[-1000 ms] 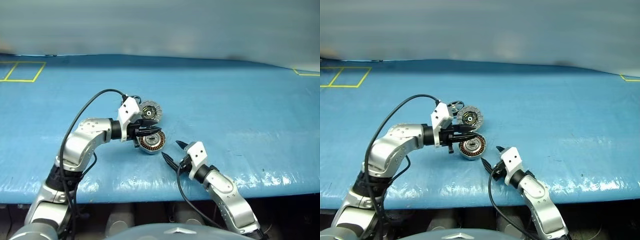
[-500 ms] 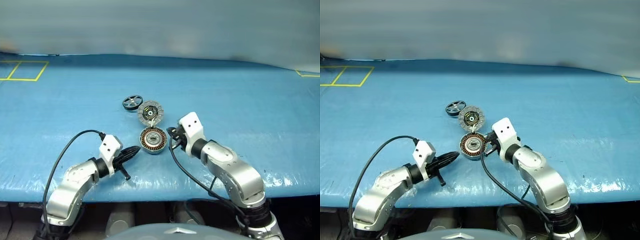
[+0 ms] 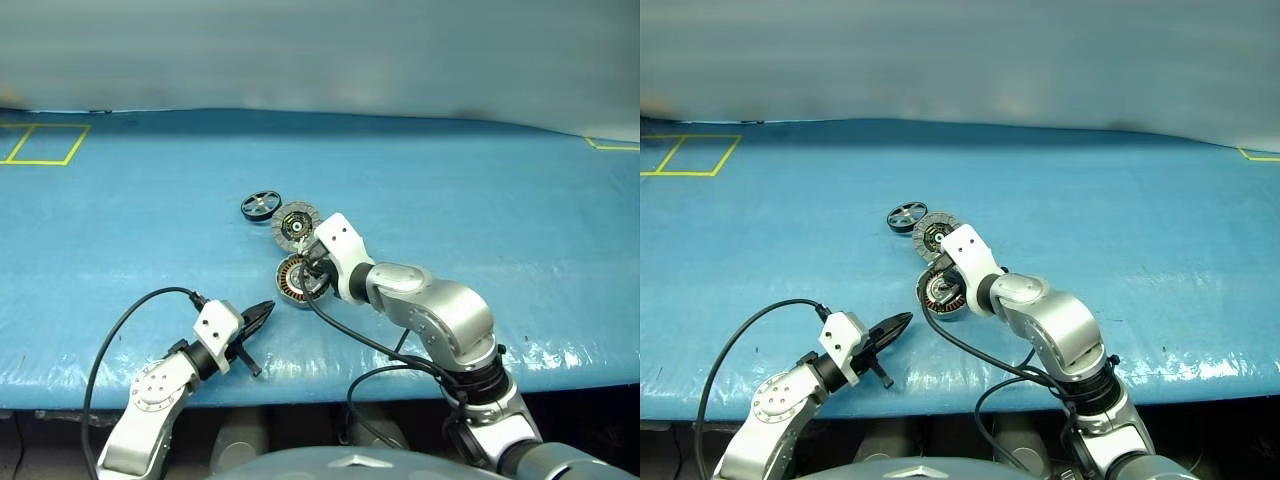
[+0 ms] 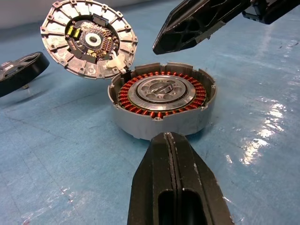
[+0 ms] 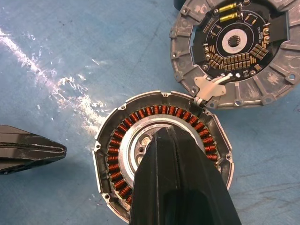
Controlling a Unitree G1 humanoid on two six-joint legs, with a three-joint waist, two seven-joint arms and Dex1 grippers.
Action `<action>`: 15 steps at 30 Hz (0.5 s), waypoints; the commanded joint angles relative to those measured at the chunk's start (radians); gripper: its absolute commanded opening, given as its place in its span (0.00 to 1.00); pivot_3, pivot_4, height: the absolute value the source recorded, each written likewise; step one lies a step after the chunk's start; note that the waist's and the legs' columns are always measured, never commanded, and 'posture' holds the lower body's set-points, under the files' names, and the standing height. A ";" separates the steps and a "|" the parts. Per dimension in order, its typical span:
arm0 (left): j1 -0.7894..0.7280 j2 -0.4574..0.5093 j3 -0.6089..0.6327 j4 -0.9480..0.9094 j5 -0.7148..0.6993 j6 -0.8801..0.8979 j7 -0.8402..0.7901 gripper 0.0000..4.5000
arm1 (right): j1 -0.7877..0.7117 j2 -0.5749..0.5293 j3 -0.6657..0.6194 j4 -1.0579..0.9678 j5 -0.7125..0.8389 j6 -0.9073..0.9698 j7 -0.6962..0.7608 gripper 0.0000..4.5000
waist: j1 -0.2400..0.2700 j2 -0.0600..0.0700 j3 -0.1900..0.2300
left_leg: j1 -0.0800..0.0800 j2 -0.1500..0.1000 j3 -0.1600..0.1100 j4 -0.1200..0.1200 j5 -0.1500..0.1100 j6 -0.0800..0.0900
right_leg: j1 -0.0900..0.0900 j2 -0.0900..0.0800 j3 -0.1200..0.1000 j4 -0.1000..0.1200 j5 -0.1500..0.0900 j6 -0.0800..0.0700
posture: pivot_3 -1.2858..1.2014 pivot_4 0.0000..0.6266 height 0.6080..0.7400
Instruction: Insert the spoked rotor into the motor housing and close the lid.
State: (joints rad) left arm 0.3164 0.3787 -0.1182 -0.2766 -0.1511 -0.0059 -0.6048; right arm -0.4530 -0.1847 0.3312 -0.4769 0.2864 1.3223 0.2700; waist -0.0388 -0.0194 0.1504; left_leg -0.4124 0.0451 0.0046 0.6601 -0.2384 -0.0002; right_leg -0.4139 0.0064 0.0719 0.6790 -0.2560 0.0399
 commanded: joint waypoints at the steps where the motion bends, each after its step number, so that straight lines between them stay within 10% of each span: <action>1: 0.007 -0.024 -0.005 0.001 -0.015 -0.040 0.006 0.00 | -0.027 0.001 0.017 0.018 0.001 -0.006 0.005 0.00 | 0.000 0.000 0.000 | -0.001 0.000 0.000 0.000 0.000 0.000 | 0.000 0.000 0.000 0.000 0.000 0.000 | 0.52 0.24 1.00; 15: 0.015 -0.056 -0.010 -0.008 -0.029 -0.015 0.022 0.00 | -0.025 -0.032 0.079 0.033 0.029 0.015 0.060 0.00 | -0.006 0.000 0.000 | -0.001 0.000 0.000 0.000 0.000 0.000 | 0.000 0.000 0.000 0.000 0.000 0.000 | 0.52 0.24 1.00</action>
State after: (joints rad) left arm 0.3288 0.3304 -0.1269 -0.2656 -0.1612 -0.0121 -0.5886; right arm -0.4637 -0.2129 0.3993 -0.4257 0.3021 1.3322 0.3200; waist -0.0447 -0.0193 0.1505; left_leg -0.4129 0.0453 0.0044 0.6596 -0.2386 0.0001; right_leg -0.4144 0.0066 0.0717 0.6786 -0.2561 0.0402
